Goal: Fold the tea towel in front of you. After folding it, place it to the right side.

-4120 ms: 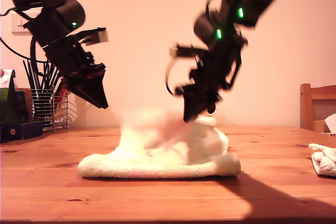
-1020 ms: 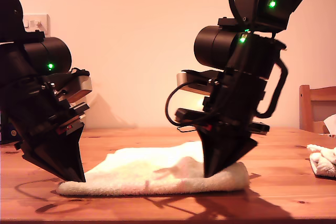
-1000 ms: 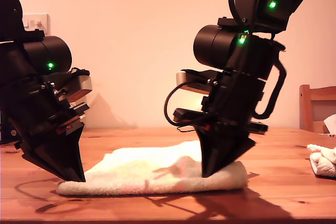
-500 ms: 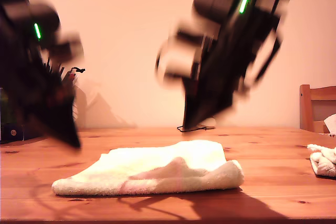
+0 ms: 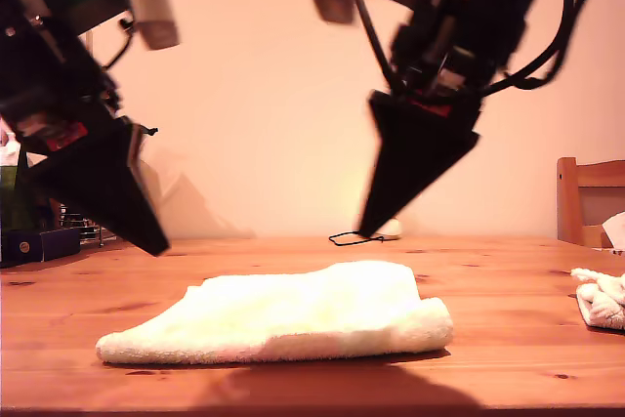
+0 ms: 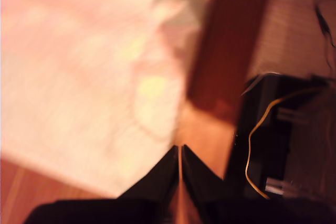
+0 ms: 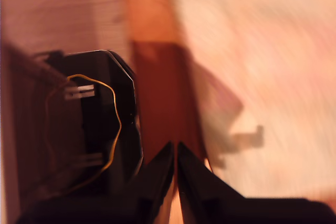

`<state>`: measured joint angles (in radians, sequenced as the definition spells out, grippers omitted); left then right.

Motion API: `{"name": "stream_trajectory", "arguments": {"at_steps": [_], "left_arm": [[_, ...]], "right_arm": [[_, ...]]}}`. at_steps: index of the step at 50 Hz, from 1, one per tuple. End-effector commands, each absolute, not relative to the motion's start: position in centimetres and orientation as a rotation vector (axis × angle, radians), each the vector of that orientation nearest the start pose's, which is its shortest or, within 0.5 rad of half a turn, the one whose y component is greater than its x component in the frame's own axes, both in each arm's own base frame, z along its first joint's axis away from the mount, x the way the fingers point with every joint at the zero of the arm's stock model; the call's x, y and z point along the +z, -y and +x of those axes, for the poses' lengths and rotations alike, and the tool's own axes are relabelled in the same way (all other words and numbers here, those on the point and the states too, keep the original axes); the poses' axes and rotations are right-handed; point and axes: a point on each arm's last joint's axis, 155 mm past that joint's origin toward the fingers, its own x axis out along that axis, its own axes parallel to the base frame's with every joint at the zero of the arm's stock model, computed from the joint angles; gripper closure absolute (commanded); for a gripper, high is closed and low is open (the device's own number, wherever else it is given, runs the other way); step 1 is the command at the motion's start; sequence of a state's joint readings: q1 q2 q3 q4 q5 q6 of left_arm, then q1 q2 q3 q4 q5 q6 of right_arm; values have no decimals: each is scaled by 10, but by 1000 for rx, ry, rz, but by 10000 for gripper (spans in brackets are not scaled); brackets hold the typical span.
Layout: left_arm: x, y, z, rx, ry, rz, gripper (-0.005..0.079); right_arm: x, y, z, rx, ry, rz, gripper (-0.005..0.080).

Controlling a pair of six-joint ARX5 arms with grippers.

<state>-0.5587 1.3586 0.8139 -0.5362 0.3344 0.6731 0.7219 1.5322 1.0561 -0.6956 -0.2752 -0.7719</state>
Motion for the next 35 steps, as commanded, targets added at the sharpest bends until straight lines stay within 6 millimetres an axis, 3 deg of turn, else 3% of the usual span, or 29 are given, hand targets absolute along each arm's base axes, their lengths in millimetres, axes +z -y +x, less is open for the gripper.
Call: {"name": "stream_trajectory", "arguments": {"at_steps": [1,5,8,22,35], "left_arm": [[63,221,233,-1177,-819,694,605],[59,224,231,-1201,-826,698,412],[54,225,233,-1209,-824,712,344],[28,222,244,-1200,-844,788,343],[2,219,249,-1200,-889,826,343]], "right_arm": [[76,-271,226,1342,-792,-920,577],[70,-271,225,1353,-802,-931,432],[61,-271,224,1360,-827,-937,396],[23,-267,232,1347,-898,-1009,397],[12,-261,252,1291,-889,-1044,396]]}}
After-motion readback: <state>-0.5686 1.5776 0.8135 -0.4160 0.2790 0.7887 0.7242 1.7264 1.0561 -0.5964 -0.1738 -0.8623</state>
